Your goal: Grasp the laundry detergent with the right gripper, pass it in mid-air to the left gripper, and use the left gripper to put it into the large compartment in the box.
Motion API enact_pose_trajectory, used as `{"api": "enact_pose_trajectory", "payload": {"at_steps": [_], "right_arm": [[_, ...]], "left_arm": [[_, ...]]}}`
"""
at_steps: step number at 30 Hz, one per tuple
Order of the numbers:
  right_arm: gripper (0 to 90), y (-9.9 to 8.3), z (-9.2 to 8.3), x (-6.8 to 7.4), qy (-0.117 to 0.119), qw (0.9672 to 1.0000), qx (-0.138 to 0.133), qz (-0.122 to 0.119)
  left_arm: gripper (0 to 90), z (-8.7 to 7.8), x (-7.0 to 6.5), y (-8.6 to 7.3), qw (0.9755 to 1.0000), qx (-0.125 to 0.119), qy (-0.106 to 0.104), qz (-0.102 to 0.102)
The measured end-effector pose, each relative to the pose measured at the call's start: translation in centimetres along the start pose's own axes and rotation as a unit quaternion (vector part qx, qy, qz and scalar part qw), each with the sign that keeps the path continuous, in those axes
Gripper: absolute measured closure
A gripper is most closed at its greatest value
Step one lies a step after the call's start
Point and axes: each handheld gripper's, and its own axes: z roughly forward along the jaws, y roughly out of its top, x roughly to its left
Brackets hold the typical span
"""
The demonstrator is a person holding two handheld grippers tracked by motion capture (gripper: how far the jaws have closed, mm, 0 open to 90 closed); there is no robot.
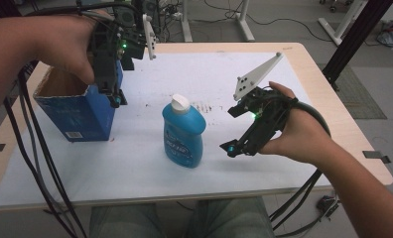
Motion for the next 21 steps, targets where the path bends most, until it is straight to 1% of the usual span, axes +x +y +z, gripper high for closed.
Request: {"api": "enact_pose_trajectory", "payload": {"at_steps": [2,5,8,12,14,15,17,19,21], "right_arm": [[2.7,-0.2,0.7,0.2,-0.002,0.9999,-0.007,0.007],[2.7,-0.5,1.7,0.4,-0.001,0.9994,-0.029,0.02],[2.7,-0.7,2.8,0.7,0.007,0.9982,-0.048,0.037],[2.7,-0.7,4.2,1.2,0.01,0.997,-0.064,0.042],[2.7,-0.6,4.7,1.4,0.005,0.996,-0.075,0.049],[2.7,-0.6,4.7,1.4,0.005,0.996,-0.075,0.049],[2.7,-0.7,5.5,1.5,0.001,0.9941,-0.092,0.058],[2.7,-0.8,6.0,1.6,0.001,0.9928,-0.103,0.062],[2.7,-0.8,6.6,1.7,0.003,0.9922,-0.109,0.061]], "left_arm": [[1.8,0.0,0.0,0.0,1.0,0.0,0.0,0.002],[1.8,0.1,0.1,0.1,1.0,0.001,0.0,0.001],[1.8,0.2,0.1,0.1,1.0,0.001,-0.001,0.002],[1.8,0.2,0.1,0.2,1.0,0.002,-0.001,0.002],[1.8,0.2,0.1,0.2,1.0,0.002,-0.002,0.002],[1.8,0.2,0.1,0.2,1.0,0.002,-0.002,0.003],[1.8,0.2,0.0,0.2,1.0,0.001,-0.003,0.004],[1.8,0.3,0.0,0.2,1.0,0.0,-0.003,0.003],[1.8,0.3,-0.1,0.2,1.0,0.001,-0.003,0.003]]}}
